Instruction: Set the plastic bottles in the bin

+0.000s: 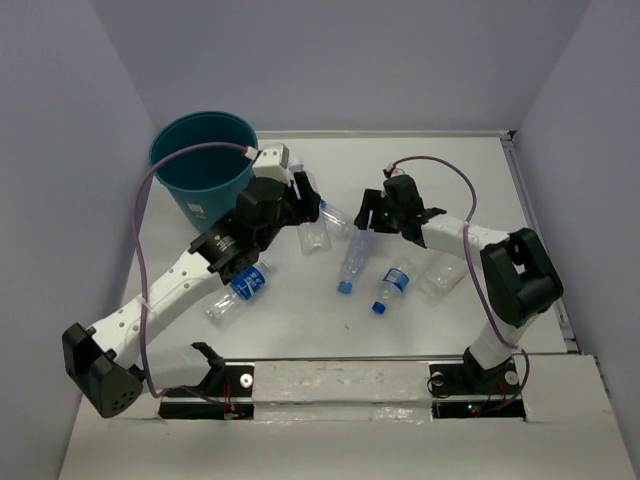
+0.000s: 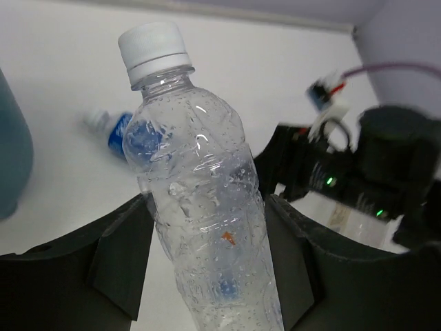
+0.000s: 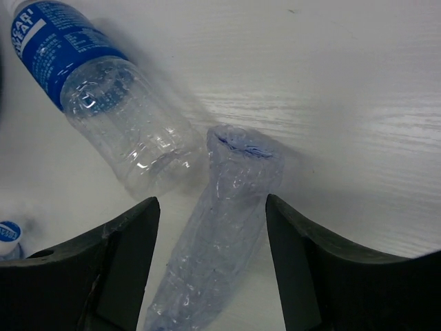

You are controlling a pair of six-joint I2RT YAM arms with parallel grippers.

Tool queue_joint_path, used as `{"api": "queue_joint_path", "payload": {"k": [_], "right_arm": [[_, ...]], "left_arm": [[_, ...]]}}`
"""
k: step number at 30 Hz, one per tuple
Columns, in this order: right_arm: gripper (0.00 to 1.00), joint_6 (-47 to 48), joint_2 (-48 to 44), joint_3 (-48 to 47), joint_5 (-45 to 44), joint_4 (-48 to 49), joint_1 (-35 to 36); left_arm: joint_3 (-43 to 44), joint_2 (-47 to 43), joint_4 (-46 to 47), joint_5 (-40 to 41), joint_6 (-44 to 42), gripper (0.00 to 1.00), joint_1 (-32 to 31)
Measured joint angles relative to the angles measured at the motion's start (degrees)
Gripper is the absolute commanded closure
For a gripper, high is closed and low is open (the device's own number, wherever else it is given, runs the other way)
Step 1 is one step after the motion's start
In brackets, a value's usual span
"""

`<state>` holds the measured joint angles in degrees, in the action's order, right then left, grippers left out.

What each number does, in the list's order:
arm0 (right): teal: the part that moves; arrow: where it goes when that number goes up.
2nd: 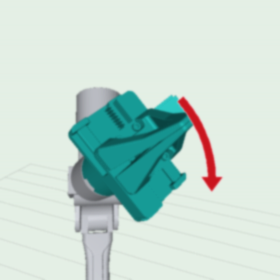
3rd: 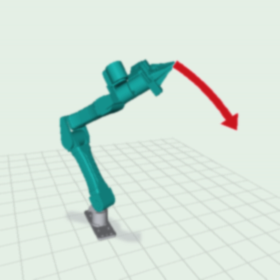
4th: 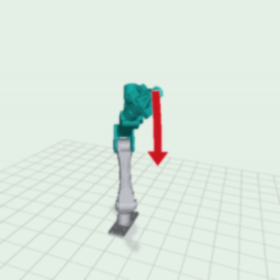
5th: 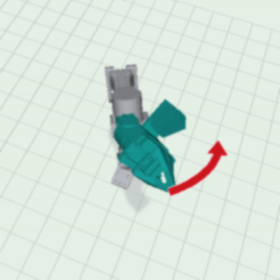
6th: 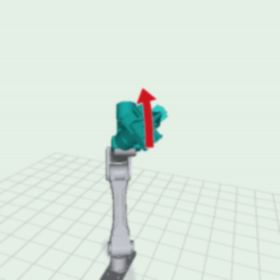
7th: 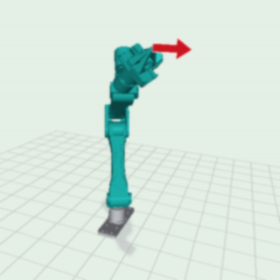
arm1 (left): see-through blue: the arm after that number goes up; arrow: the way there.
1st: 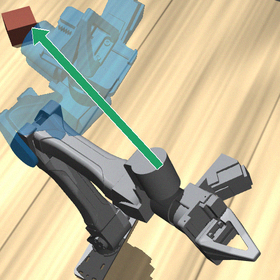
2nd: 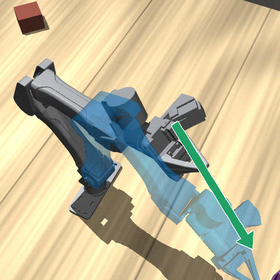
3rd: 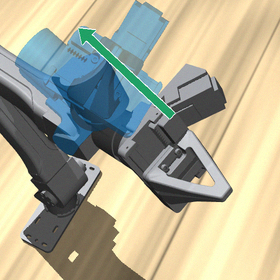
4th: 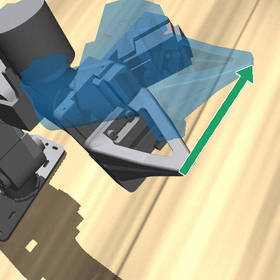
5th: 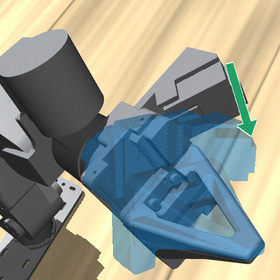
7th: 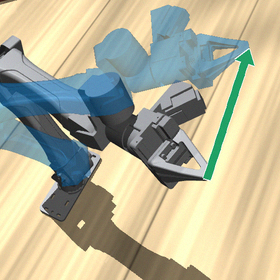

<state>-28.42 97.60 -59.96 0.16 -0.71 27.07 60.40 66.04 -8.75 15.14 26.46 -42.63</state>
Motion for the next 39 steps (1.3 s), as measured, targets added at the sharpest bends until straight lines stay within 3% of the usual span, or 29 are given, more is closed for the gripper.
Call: {"api": "queue_joint_path", "payload": {"k": [5, 8, 11, 12, 14, 17, 24, 27, 28, 30, 34, 39], "right_arm": [[0.44, -0.8, 4.2, -0.1, 0.4, 0.8, -1.4], [0.64, -0.8, 5.0, -0.1, 0.4, 0.7, -2.1], [0.80, -0.7, 5.0, -0.2, 0.4, 0.8, -2.3], [0.80, -0.7, 5.0, -0.2, 0.5, 0.8, -2.3], [0.93, -0.6, 4.9, -0.2, 0.3, 0.7, -2.3], [0.99, -0.1, 4.4, -0.2, -0.1, 0.5, -2.3], [1.00, 1.1, -3.0, 0.1, -3.1, -0.5, -2.3], [1.00, 2.3, -9.9, 0.3, -4.3, -0.8, -2.3], [1.00, 2.8, -12.8, 0.3, -4.5, -0.6, -2.3], [1.00, 3.1, -17.1, 0.1, -4.4, -0.6, -2.3], [1.00, 3.1, -22.5, -4.3, -1.8, -0.1, -2.2], [1.00, 3.2, -18.5, -18.3, 1.4, 0.6, 0.0]], "left_arm": [[16.0, 0.0, -0.2, 6.6, -5.2, 0.83, 3.1], [21.2, -0.1, 3.7, 10.6, -7.7, 0.83, 8.2], [21.4, -0.3, 8.9, 15.0, -9.8, 0.83, 15.2], [21.5, 0.3, 10.0, 15.7, -10.2, 0.83, 17.3], [22.1, 2.6, 11.2, 17.4, -11.1, 0.83, 21.4], [23.5, 7.8, 13.8, 20.0, -13.1, 0.83, 25.9], [22.5, 14.6, 17.0, 24.0, -17.5, 0.80, 29.4], [20.4, 14.7, 20.0, 25.9, -19.3, 0.59, 29.6], [19.8, 14.7, 21.2, 26.4, -19.9, 0.36, 29.6], [19.0, 14.7, 22.5, 27.0, -20.9, 0.14, 29.6], [18.8, 14.5, 22.9, 26.7, -21.5, 0.04, 29.6], [16.5, 9.2, 21.2, 22.6, -19.0, 0.01, 29.6]]}}
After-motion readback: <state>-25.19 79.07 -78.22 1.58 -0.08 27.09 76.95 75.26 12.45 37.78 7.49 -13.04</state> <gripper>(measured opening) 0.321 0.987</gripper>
